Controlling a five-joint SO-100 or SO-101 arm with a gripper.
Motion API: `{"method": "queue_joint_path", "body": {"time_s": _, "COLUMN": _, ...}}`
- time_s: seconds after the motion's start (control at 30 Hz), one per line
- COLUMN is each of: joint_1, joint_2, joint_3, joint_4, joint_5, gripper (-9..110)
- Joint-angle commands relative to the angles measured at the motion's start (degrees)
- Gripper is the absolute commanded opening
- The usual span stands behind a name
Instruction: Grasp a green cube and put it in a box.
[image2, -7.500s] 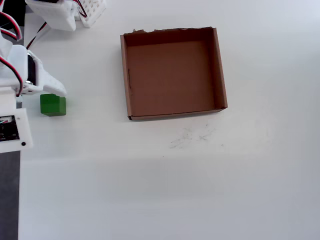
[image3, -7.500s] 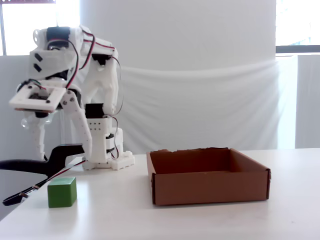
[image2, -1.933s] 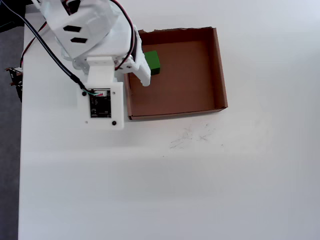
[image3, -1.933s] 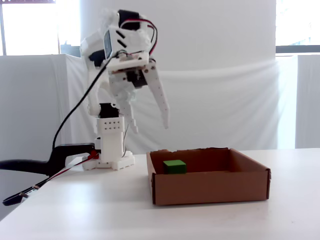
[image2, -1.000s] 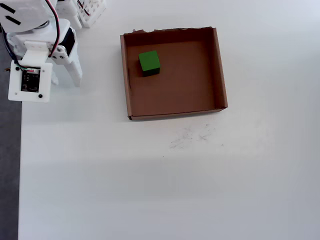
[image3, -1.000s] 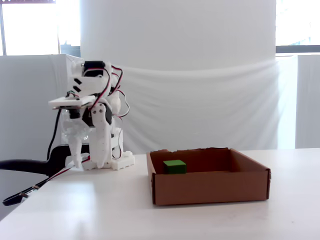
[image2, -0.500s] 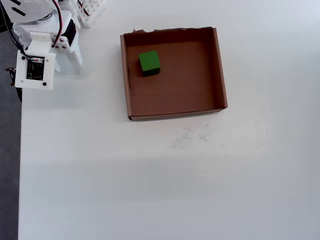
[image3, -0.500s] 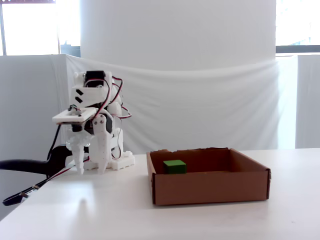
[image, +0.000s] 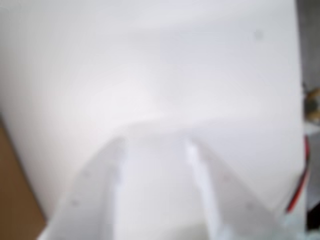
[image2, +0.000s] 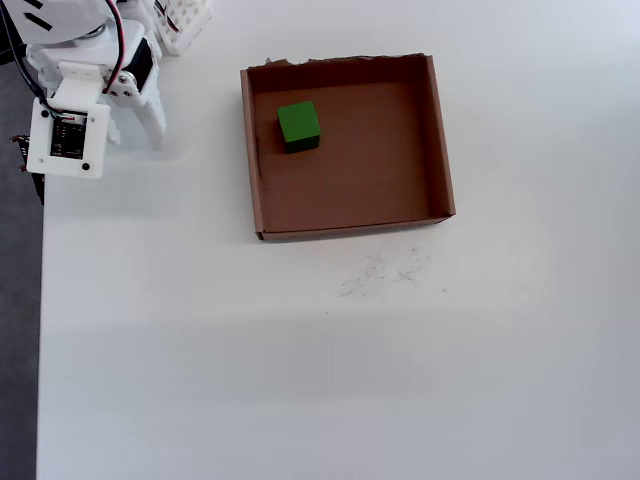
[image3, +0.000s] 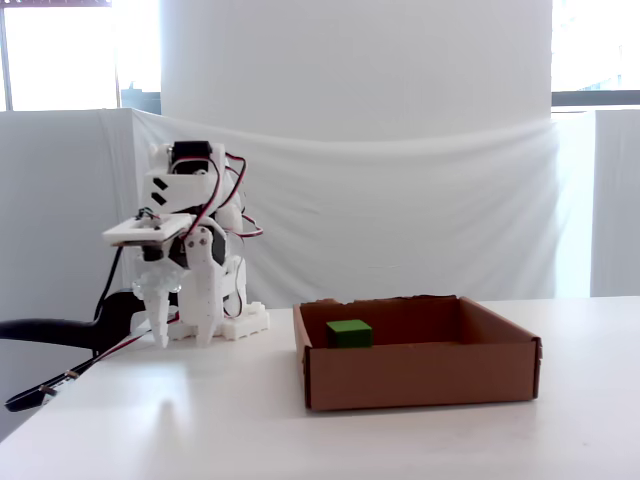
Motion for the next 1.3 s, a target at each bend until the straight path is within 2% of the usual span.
{"method": "queue_joint_path", "body": {"time_s": 0.0, "joint_1": -0.62, "joint_2": -0.44, "joint_3": -0.26, "joint_4": 0.53, "joint_5": 0.62, "gripper": 15}}
{"method": "queue_joint_path", "body": {"time_s": 0.23, "joint_1": -1.49, "joint_2": -0.44, "joint_3": -0.26, "joint_4": 0.70, "joint_5": 2.90, "gripper": 16}}
{"method": "queue_joint_path", "body": {"time_s": 0.43, "joint_1": -1.76, "joint_2": -0.44, "joint_3": -0.26, "joint_4": 0.88, "joint_5": 4.48, "gripper": 23}}
{"method": "queue_joint_path", "body": {"time_s": 1.27, "joint_1": -1.76, "joint_2": -0.44, "joint_3": -0.26, "joint_4": 1.05, "joint_5": 5.01, "gripper": 23}}
